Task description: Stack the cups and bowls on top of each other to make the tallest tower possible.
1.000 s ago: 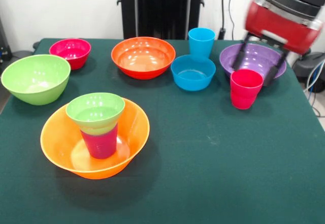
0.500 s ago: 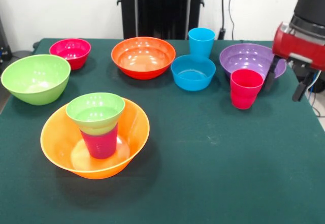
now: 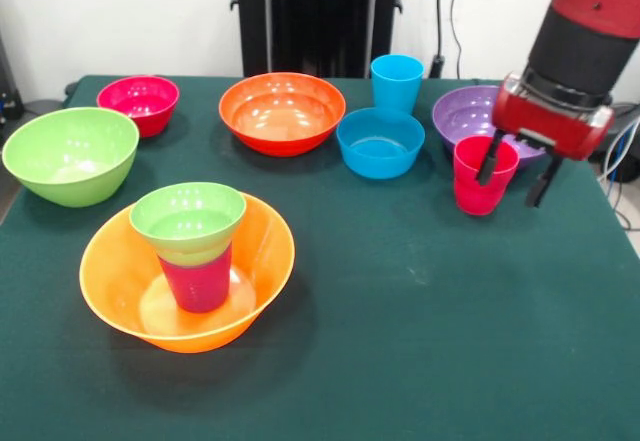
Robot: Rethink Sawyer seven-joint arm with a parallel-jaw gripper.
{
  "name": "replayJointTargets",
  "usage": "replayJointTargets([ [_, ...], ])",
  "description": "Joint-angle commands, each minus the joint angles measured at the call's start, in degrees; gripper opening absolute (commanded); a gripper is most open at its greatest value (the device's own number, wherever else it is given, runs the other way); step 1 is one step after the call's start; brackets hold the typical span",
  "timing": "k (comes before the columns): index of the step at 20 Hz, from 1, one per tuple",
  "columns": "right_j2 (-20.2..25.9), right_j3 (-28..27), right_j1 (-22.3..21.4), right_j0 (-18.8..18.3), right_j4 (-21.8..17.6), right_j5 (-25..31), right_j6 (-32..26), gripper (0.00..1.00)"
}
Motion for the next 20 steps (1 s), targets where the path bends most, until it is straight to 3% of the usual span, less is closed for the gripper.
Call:
replayJointTargets([
  [1,8.8,11.3,2.3,-3.1,-0.4,-5.6,2.8,1.0],
  [20,12.0,13.9,-3.1,-6.0,1.3,-5.2,3.1,1.0],
])
